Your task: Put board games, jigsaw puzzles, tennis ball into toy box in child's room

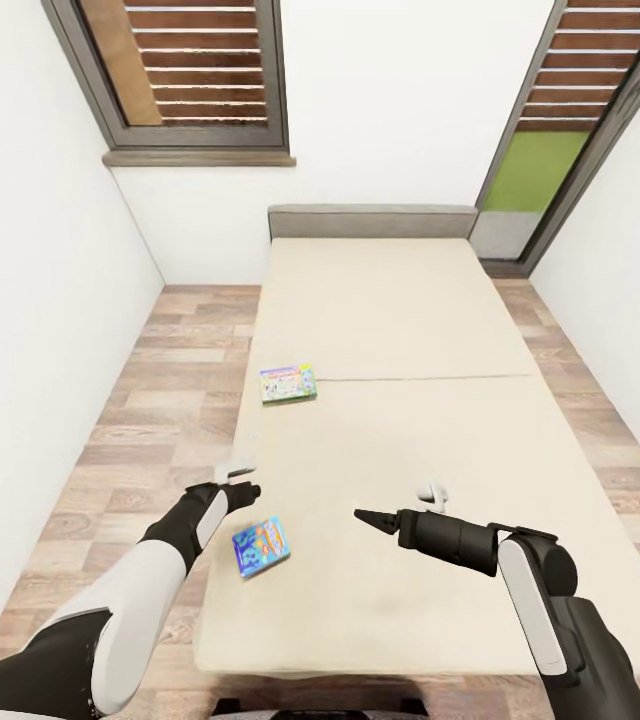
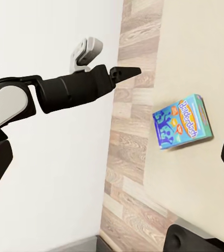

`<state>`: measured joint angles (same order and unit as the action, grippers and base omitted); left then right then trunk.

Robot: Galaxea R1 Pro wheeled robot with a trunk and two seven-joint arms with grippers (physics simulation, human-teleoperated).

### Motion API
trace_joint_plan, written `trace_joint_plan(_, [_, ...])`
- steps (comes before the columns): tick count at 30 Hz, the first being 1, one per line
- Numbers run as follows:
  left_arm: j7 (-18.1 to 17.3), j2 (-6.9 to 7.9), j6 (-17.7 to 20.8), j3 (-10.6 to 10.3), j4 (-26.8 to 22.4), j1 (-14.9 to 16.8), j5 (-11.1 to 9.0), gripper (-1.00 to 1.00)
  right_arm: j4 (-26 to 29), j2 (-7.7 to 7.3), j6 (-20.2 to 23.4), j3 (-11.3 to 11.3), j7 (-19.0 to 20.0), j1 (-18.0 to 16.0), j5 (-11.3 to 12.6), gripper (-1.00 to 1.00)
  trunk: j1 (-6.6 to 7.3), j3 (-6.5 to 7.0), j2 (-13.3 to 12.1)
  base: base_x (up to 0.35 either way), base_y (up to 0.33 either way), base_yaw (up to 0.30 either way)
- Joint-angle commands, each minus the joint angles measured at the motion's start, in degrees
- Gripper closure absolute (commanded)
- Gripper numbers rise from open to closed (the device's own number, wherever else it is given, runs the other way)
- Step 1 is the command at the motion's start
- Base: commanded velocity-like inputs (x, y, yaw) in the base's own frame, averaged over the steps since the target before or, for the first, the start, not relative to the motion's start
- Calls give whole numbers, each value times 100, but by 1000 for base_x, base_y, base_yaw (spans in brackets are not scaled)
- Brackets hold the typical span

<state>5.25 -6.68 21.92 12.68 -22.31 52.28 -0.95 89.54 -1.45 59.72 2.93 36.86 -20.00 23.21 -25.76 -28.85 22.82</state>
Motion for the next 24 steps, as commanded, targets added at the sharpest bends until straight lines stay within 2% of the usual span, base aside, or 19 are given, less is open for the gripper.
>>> trace_joint_plan(1, [18,-6,29,19,-11,2,-11,-100,2,2,28,7,40,-4,-36,-100,-3,-18,10,0,0,0])
trace_joint_plan(24, [25,-14,134,63,-18,12,-10,-100,2,3,28,5,27,-4,-57,-100,-3,-235,10,0,0,0])
